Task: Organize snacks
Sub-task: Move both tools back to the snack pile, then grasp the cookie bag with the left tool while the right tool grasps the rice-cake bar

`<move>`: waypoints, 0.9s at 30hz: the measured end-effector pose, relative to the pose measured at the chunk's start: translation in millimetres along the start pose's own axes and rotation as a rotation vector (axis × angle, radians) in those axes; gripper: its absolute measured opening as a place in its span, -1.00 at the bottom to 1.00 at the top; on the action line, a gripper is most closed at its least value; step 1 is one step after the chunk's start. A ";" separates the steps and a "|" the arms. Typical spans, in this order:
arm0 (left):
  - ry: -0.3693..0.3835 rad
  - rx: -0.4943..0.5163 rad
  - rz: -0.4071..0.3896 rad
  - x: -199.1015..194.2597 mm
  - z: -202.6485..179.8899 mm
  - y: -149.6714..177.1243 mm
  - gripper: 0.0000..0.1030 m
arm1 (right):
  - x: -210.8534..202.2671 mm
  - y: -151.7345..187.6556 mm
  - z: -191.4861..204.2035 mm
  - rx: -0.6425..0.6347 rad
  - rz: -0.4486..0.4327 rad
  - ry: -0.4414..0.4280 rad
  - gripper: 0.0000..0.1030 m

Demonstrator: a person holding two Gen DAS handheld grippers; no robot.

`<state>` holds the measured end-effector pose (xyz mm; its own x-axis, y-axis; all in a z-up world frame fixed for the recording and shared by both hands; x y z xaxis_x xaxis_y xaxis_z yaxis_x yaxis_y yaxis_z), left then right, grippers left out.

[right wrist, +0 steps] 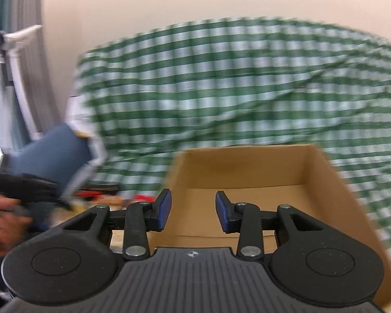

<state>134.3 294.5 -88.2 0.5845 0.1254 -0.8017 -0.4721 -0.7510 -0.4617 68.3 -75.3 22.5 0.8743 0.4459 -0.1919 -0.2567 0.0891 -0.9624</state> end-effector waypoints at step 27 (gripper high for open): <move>0.086 0.179 0.010 -13.9 8.4 -4.7 0.03 | 188.1 123.9 72.3 0.505 0.523 0.562 -0.02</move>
<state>122.9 301.8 -78.1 0.6299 0.0568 -0.7746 -0.5834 -0.6238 -0.5201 171.1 84.0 -118.9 0.6339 0.0517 -0.7717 -0.7099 0.4351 -0.5539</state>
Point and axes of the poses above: each gripper's, at about its wrist camera, not at the fingertips, and x roughly the way its jaws point, z to its left, y to its underside, the point moved 4 cm from there along x, roughly the way its jaws point, and after that the axes turned 15 degrees about -z, right-handed, at the moved point
